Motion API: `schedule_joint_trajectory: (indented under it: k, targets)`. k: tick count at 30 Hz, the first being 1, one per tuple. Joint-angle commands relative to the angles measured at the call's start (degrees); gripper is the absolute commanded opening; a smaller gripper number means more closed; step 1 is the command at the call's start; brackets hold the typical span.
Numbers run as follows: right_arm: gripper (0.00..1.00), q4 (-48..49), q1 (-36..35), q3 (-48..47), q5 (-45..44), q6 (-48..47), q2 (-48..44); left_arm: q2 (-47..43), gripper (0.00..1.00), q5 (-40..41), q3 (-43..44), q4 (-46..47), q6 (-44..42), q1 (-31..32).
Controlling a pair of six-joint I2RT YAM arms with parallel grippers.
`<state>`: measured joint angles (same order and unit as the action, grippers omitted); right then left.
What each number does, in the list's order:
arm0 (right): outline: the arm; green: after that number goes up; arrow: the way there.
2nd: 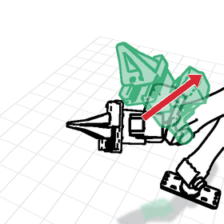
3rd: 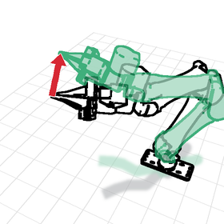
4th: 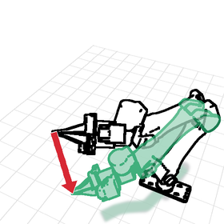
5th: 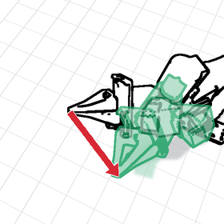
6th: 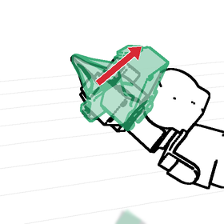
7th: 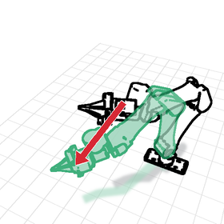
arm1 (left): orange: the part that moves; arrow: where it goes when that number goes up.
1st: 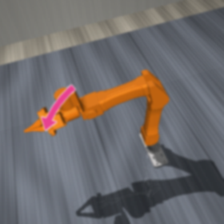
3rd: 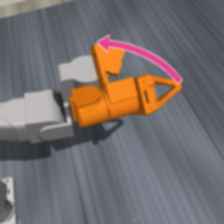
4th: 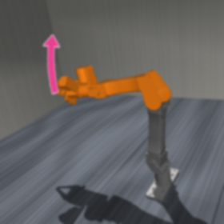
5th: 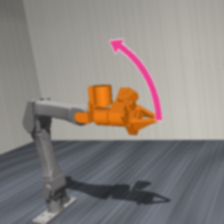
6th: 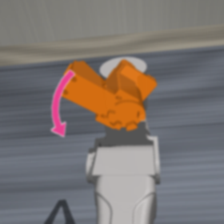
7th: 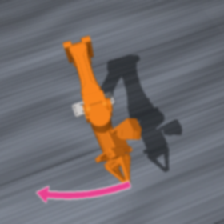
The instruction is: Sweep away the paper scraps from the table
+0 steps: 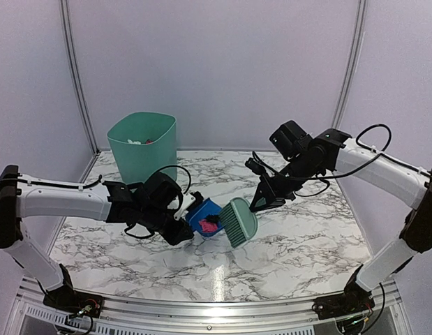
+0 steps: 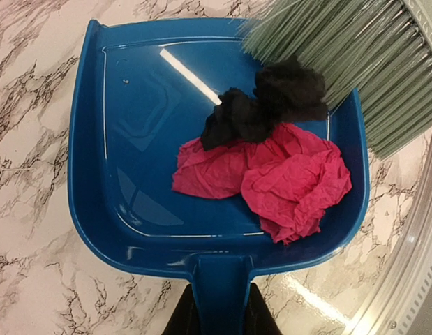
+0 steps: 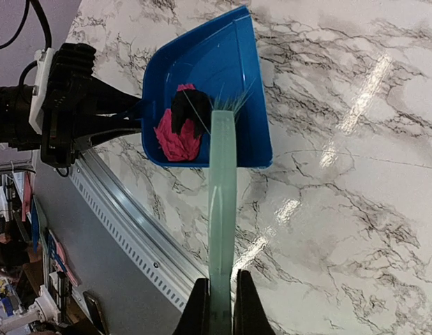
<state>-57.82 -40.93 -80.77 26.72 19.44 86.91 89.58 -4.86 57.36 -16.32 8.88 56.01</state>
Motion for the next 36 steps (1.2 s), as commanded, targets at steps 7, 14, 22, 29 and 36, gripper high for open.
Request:
schedule_joint_trajectory:
  k: [7,14,22,29,36]
  targets:
    - [0.00,4.8,0.4,-5.6,-1.2,-2.1,-1.9,-3.3,0.00,-0.6,1.1,6.4,5.9,-1.0]
    - [0.00,5.6,0.7,-7.8,-4.7,-1.9,-3.3,-4.7,0.00,-0.1,1.5,8.6,8.0,-1.8]
    - [0.00,6.4,1.7,-7.4,-8.2,-1.7,-6.4,-5.7,0.00,-0.3,1.8,9.3,9.2,-2.3]
    - [0.00,7.4,2.4,-7.5,-9.1,-1.7,-7.7,-6.3,0.00,1.3,2.4,7.8,9.2,-2.3]
    - [0.00,10.4,4.1,-8.7,-21.4,1.4,-12.7,-7.9,0.00,3.1,9.6,0.7,9.8,-4.0]
